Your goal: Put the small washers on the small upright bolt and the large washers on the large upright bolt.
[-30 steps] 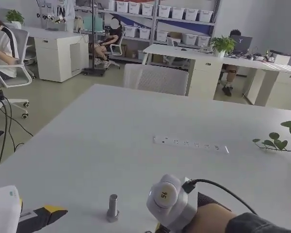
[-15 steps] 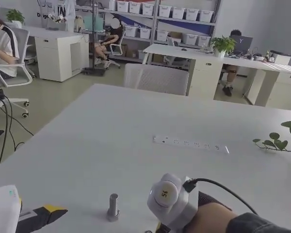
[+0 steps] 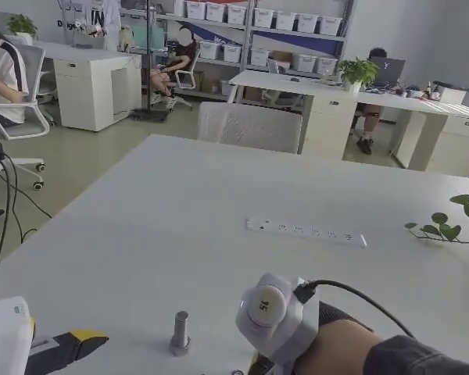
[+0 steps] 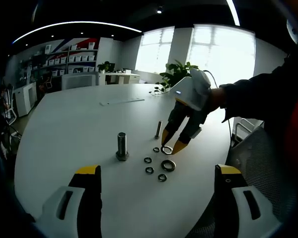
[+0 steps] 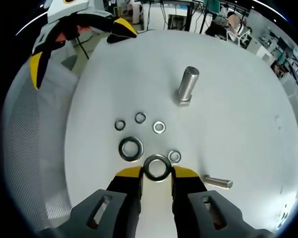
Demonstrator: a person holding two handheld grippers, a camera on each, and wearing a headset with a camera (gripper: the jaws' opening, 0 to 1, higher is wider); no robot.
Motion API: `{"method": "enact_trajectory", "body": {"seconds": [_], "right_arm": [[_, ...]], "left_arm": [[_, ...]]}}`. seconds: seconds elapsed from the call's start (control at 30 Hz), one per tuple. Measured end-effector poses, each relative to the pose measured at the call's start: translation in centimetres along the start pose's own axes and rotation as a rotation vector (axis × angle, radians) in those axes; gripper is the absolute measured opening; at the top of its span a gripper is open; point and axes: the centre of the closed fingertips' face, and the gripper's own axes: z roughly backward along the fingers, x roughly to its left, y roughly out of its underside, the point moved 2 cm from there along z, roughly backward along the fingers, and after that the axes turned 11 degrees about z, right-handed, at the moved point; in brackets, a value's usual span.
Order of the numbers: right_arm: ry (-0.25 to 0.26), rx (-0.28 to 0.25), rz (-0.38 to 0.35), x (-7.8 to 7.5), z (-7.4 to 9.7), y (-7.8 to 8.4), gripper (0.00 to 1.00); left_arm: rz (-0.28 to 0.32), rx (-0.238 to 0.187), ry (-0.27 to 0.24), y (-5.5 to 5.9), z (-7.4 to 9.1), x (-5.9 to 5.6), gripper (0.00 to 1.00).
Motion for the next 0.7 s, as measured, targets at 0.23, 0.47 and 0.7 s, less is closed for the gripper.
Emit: {"method": "enact_trajectory", "body": {"seconds": [0.23,0.47,0.7], "right_arm": [[0.008,-0.008,0.01,-0.1,1.1,-0.5,0.23],[0.033,-0.017,0.021,-0.7,2.5,-1.3,0.23],[0.053,-0.025,0.03,-1.2,3.4,-1.9,0.23]], "left_arm": [[-0.003,0.0,0.001,0.0,0.0,-0.1,0.95],[-0.004,0.0,0.005,-0.1,-0.1,-0.1,0.95],[-0.006,-0.002,0.007,-0.1,-0.1,-0.2,0.95]]}}
